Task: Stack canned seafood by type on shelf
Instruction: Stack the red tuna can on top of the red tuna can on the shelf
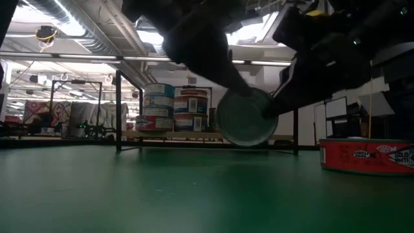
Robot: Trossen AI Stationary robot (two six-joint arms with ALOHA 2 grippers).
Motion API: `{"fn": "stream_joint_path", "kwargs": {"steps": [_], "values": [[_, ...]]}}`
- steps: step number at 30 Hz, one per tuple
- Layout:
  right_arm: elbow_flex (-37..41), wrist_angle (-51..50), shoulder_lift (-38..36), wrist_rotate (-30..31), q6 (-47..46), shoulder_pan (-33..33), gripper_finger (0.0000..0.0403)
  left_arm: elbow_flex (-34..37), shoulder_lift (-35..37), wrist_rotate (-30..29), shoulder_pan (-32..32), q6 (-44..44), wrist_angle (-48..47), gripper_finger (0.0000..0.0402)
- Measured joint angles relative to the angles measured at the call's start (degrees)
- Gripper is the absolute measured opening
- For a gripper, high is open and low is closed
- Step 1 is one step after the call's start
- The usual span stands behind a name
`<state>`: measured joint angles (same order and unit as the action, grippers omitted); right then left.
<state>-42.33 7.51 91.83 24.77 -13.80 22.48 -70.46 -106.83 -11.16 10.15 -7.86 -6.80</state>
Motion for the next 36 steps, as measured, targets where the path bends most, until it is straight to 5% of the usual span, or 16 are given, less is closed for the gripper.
{"fn": "stream_joint_path", "kwargs": {"steps": [9, 17, 25, 36], "values": [[0.0, 3.1, 0.0, 0.1, 0.5, 0.0, 0.0148, 0.0, 0.0, -3.1, 0.1, 0.2, -3.5, 0.0246], [0.0, 3.0, 0.0, 1.0, 0.8, 0.0, 0.0152, 0.0, 0.0, -3.2, 0.4, -0.9, -3.5, 0.0137], [0.0, 3.2, 0.0, 1.7, 0.6, 0.0, 0.0212, 0.0, 0.0, -3.8, 0.3, -0.3, -3.6, 0.0132], [-0.1, 2.2, -0.8, 0.9, 0.8, 0.2, 0.0271, -10.4, 0.0, -15.9, 0.2, -2.8, -28.7, 0.0137]]}}
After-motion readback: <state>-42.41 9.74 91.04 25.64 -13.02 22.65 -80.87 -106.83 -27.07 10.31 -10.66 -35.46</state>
